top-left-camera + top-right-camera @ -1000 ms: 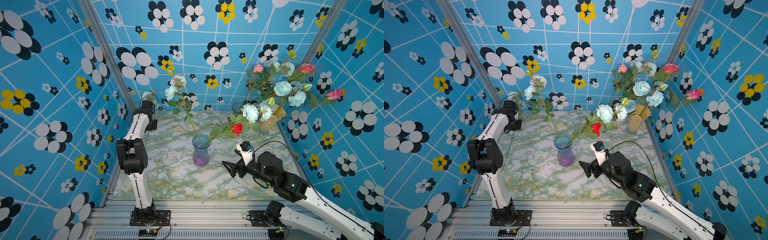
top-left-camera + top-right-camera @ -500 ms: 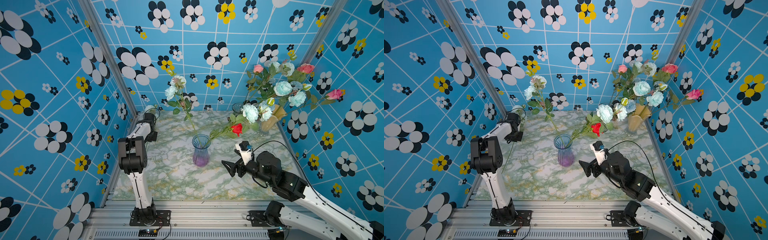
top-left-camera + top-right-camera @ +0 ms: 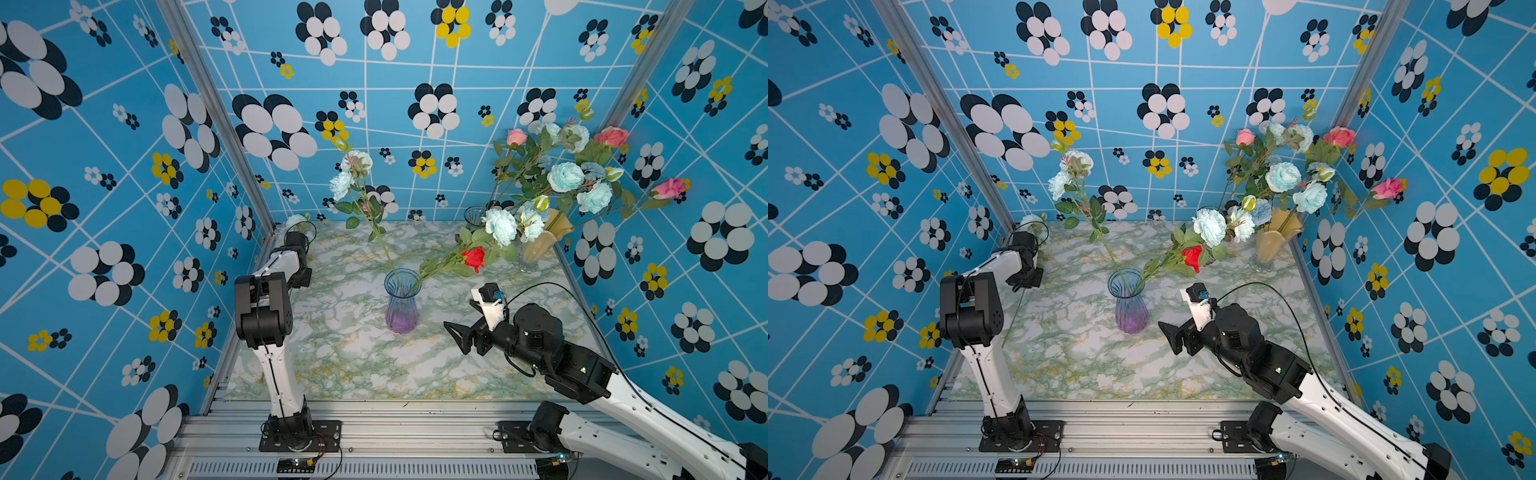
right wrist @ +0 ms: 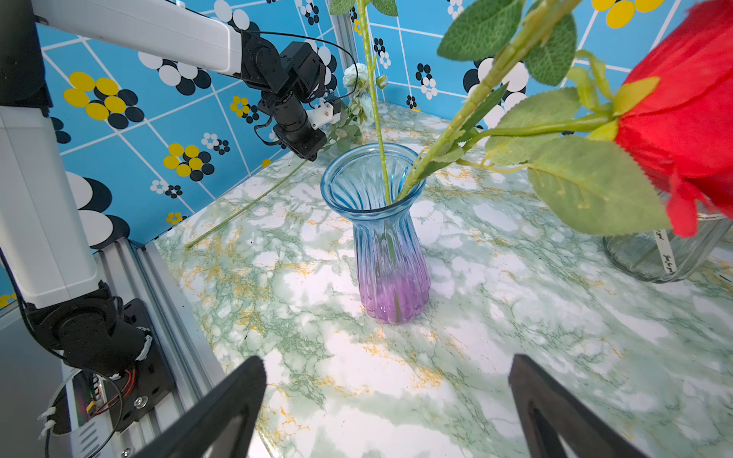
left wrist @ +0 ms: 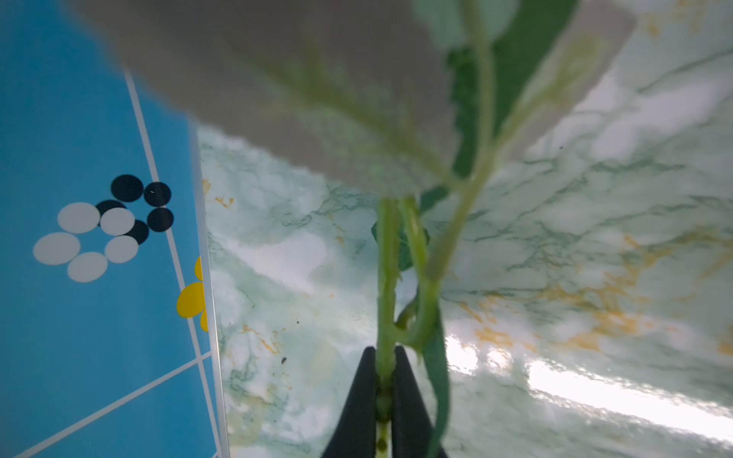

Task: Pick out blue flowers from the vase
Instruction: Place the flower at the center of the board.

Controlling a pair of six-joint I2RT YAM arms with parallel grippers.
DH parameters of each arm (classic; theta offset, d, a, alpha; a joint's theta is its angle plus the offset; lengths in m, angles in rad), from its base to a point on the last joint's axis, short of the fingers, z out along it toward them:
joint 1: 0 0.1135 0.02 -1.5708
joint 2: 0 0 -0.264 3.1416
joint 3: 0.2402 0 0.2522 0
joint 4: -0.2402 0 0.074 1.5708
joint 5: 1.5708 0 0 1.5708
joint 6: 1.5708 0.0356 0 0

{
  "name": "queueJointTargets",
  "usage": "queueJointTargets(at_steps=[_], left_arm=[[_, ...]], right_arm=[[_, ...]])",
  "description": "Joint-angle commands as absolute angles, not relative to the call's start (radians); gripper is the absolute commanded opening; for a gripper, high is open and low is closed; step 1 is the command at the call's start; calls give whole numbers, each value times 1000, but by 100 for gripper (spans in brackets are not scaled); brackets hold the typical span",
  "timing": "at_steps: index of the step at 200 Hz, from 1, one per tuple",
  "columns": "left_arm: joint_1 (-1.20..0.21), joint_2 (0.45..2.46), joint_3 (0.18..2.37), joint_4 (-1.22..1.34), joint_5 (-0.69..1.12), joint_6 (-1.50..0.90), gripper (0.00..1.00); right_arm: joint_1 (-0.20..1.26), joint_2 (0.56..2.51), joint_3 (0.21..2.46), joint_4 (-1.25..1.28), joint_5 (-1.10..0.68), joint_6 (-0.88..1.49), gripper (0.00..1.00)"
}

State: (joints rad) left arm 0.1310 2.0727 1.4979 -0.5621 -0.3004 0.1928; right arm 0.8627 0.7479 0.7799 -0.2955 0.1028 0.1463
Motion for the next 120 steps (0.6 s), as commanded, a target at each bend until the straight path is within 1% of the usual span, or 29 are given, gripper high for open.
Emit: queueJointTargets(at_steps=[1,46,59,104,120], left_arm=[[137,2083,1477,-535,-312,205,12],[138,2079,1470,-532,-304,210,33],[138,2081,1470,-532,-304,212,36],[136,2079,1473,-535,-299,209,39],[133,2060,1458,-514,-325,204,38]], right_arm=[[856,733,774,-289,125,152,99],[856,735,776,-291,121,155,99],[856,733,777,-294,122,155,99],[856,727,776,-294,123,157,99],[854,729,776,-294,121,157,99]])
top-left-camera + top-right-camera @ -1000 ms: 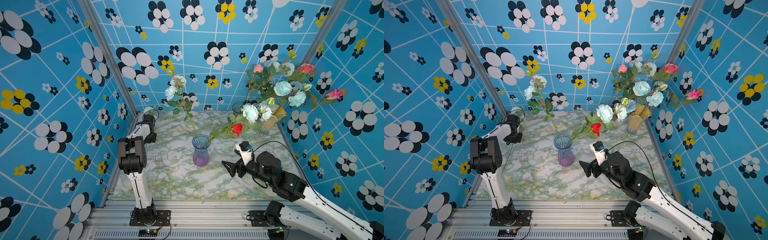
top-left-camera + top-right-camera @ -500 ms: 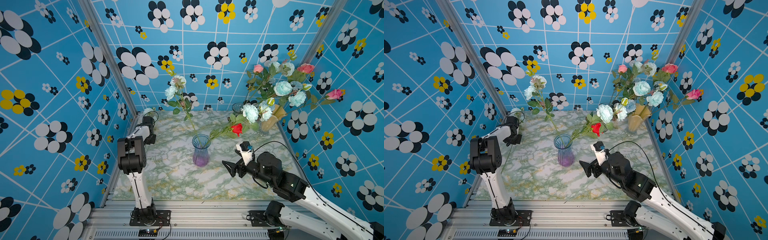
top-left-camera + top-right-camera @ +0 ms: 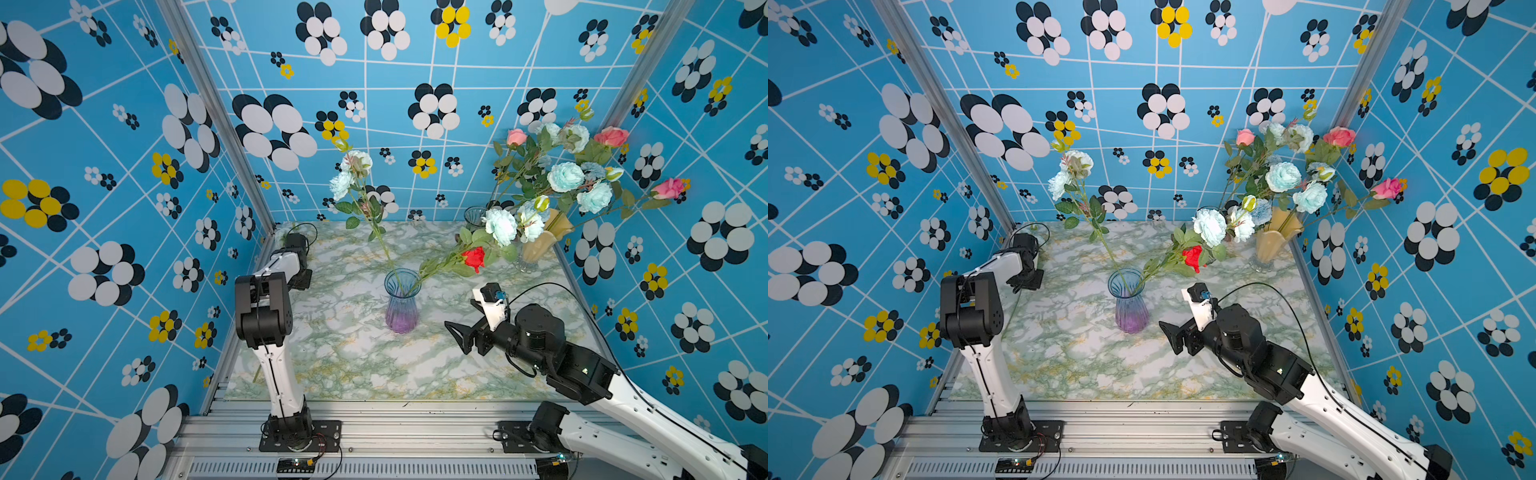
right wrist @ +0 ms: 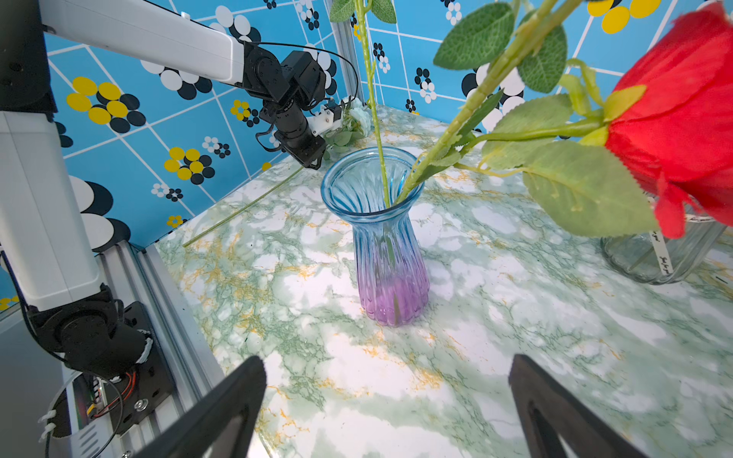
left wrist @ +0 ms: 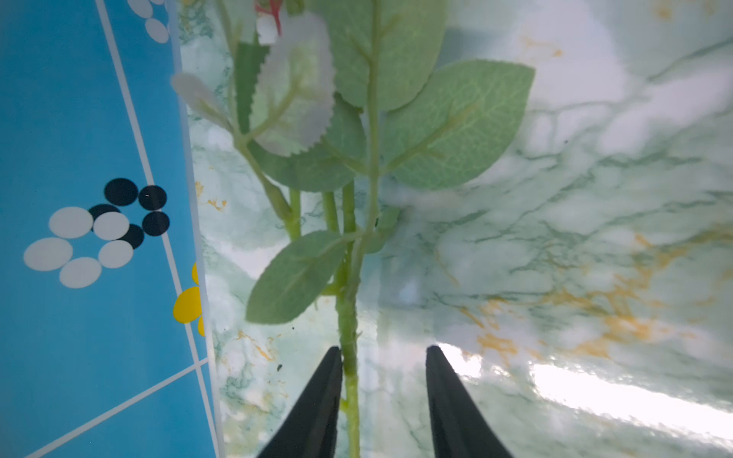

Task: Pick out blue flowers from the vase
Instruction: Place the flower at the center of the board, then pick up the flower from the vase.

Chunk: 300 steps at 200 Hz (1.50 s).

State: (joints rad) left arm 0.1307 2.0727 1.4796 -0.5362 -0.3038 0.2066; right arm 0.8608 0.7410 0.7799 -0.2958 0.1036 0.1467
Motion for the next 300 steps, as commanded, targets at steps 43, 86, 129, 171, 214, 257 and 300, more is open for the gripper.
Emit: queueJointTargets(at_steps=[43,86,129,171,214,257,300], left_arm=[[128,1906,1405,-436,-306,160,48],[97,1655,1331,-356,-210,-23,65],[-89,1358,1130,-177,-233,-101,73],[-337,1114,888,14,-258,-150,75],[-419,995,711,108,-212,-198,75],[-419,897,554,143,-79,-281,74],[-393,816,459,187,-32,-298,74]], right_arm=[[855,739,774,-285,118,159,99],[856,743,775,-271,111,162,99],[855,737,801,-303,102,180,99],[855,755,872,-386,107,175,92],[855,780,954,-439,65,198,83],[928,1010,1099,-462,78,207,71],[1013,1182,1250,-417,171,177,70]])
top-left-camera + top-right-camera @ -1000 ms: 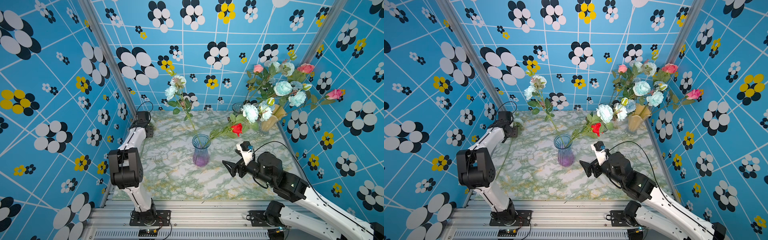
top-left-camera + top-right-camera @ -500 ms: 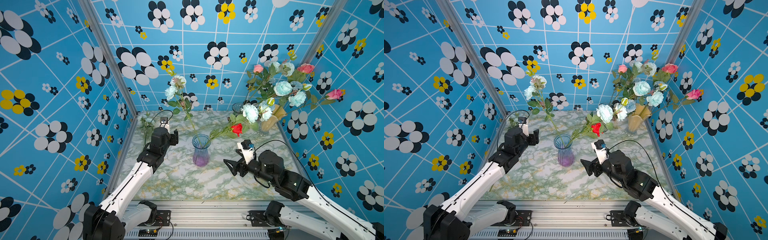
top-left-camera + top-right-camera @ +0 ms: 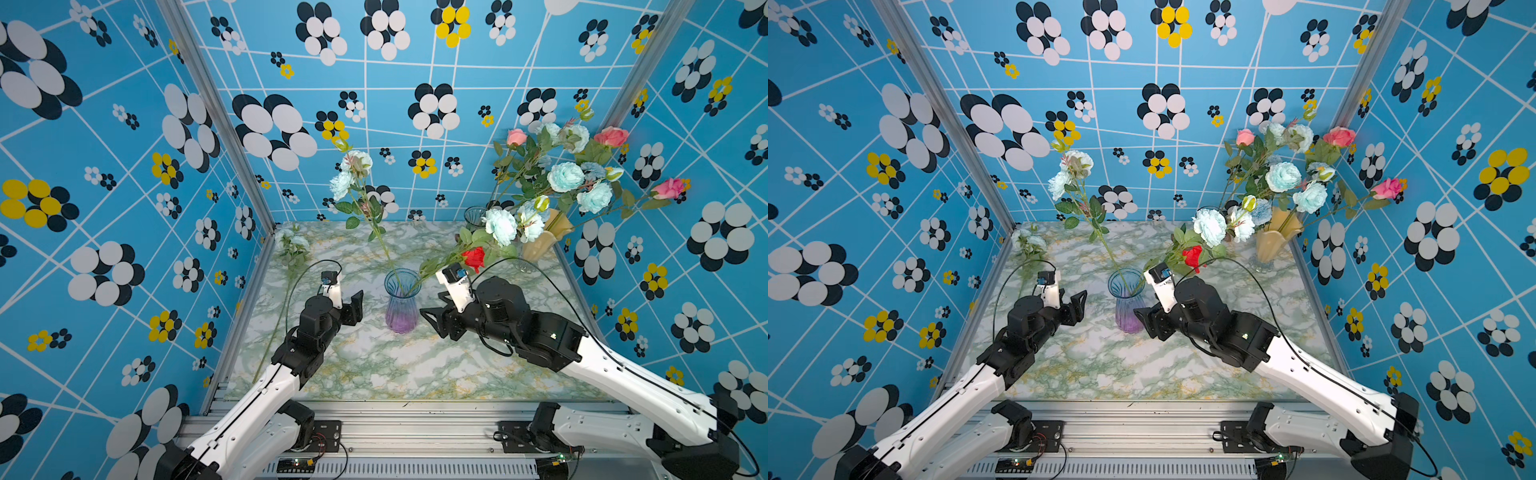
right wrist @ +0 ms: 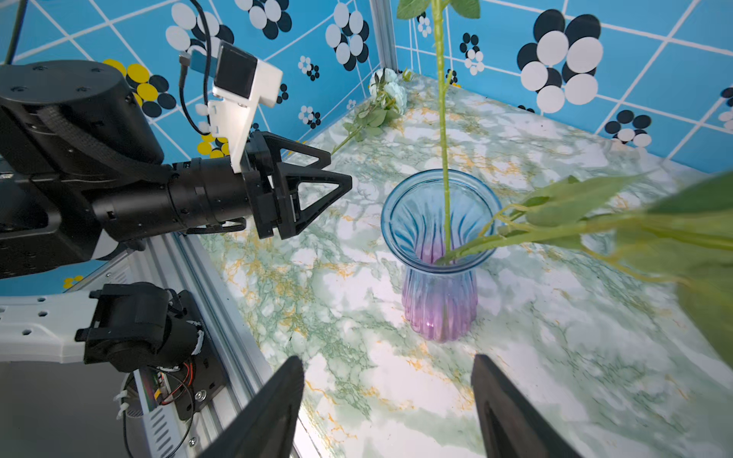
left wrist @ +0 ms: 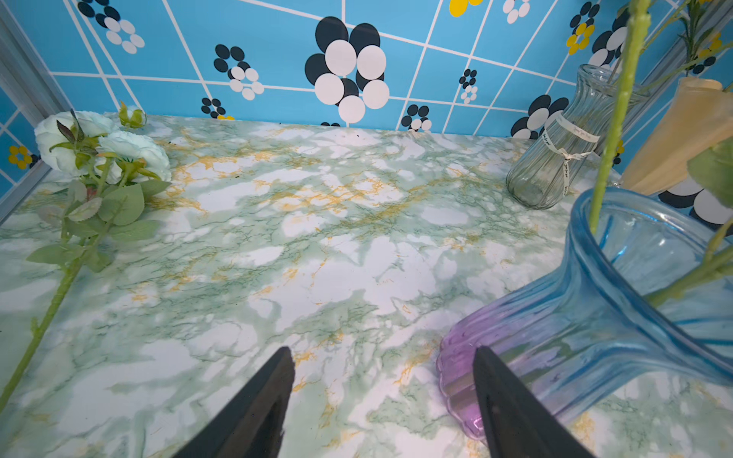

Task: Pick out blue flowers from the vase
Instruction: Pick up the flower from the vase.

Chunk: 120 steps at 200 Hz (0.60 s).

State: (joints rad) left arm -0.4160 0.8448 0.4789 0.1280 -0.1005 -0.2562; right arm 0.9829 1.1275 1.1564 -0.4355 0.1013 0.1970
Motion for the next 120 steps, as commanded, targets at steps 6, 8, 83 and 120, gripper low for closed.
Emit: queueJointTargets(at_steps=[6,8,83,120], left_arm=[[-392,818,454,208,-9,-300,74],[-392,820,454,214,-4,-302,73],[-391,877,462,237,34,-332,73],[-385,839,452,230,14,-326,73]], right_arm=[[1016,1203,1267,-414,182,176,70],[1017,1209,1276,-412,185,175,70],[1023,1349,1378,-312,289,171,71],[1025,1433,1459,-310,345,139,71]])
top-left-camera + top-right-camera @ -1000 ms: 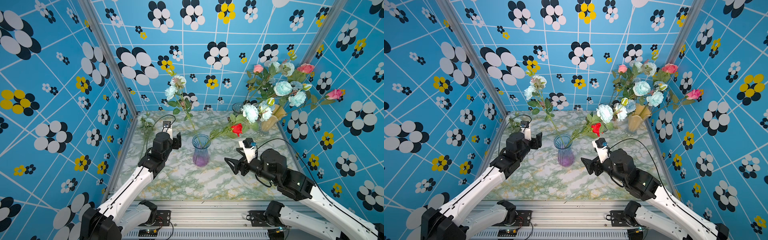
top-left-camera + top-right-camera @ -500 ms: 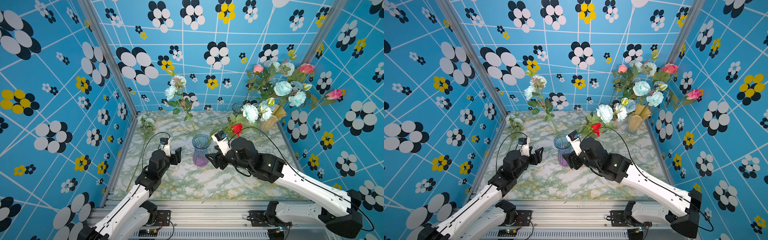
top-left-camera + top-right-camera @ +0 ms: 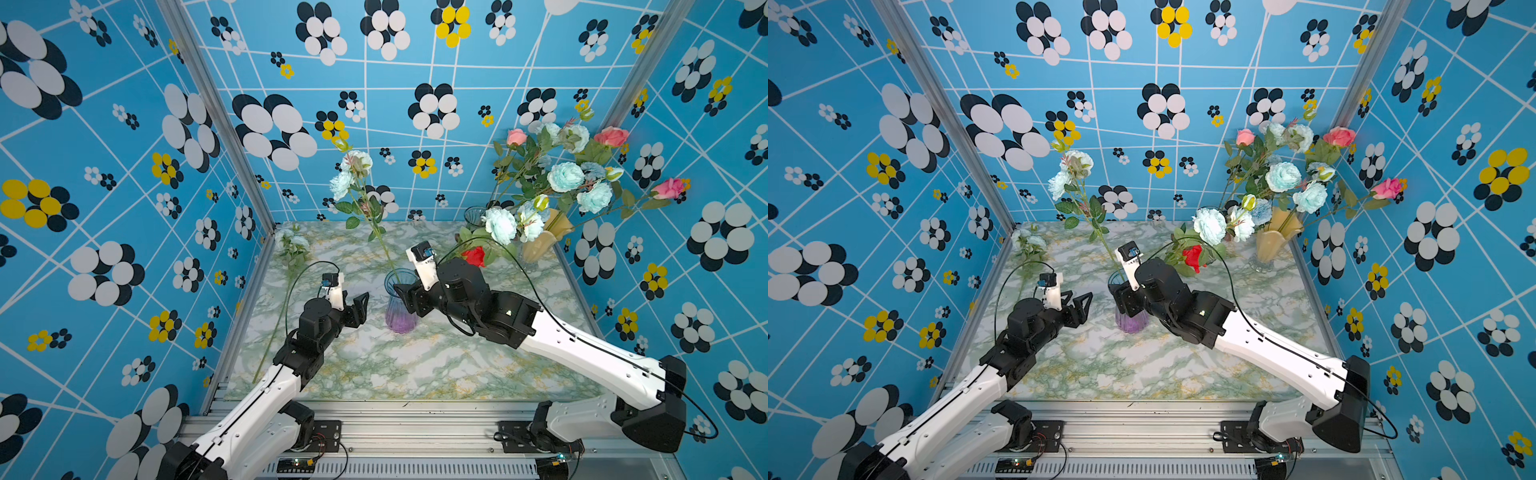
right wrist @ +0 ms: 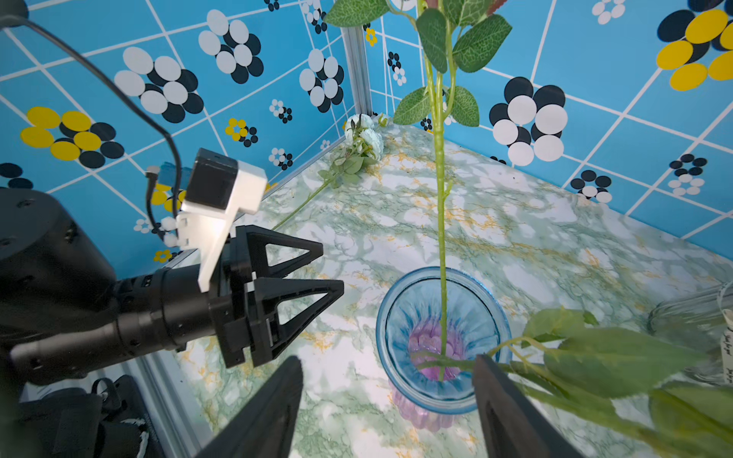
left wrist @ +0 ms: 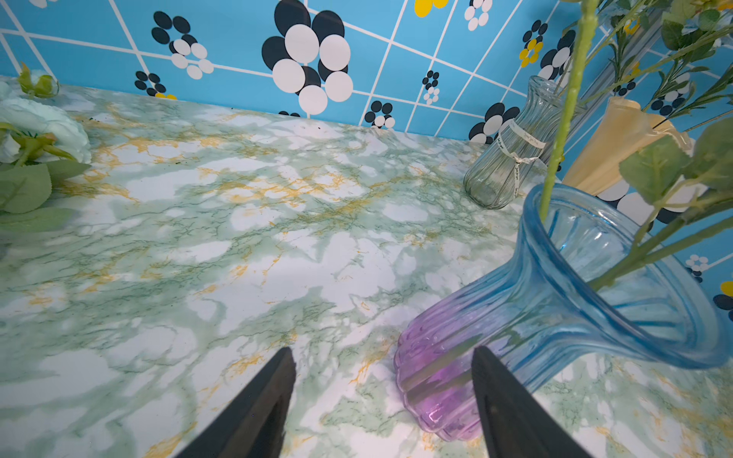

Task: Pick out blue flowers from the vase
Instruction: Pick up the flower from the vase.

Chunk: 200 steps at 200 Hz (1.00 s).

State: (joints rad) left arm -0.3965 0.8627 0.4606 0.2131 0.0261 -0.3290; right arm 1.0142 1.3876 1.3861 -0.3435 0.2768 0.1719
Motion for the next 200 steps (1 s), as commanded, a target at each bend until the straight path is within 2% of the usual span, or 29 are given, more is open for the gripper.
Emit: queueJointTargets(at_steps=[1,65,111,200], left_arm=[[-385,840,451,231,15,-326,73],[-380,785,458,201,18,-327,72],[-379,751,448,190,-9,-314,70],[-378,795,449,213,12,-324,70]], right_arm=[[1026,1436,1463,-311,346,138,71],[1033,1580,1593,-376,439,89,69],[1018,1663,1700,-366,495,81,63],[923,1745,1741,-370,400,146,59]])
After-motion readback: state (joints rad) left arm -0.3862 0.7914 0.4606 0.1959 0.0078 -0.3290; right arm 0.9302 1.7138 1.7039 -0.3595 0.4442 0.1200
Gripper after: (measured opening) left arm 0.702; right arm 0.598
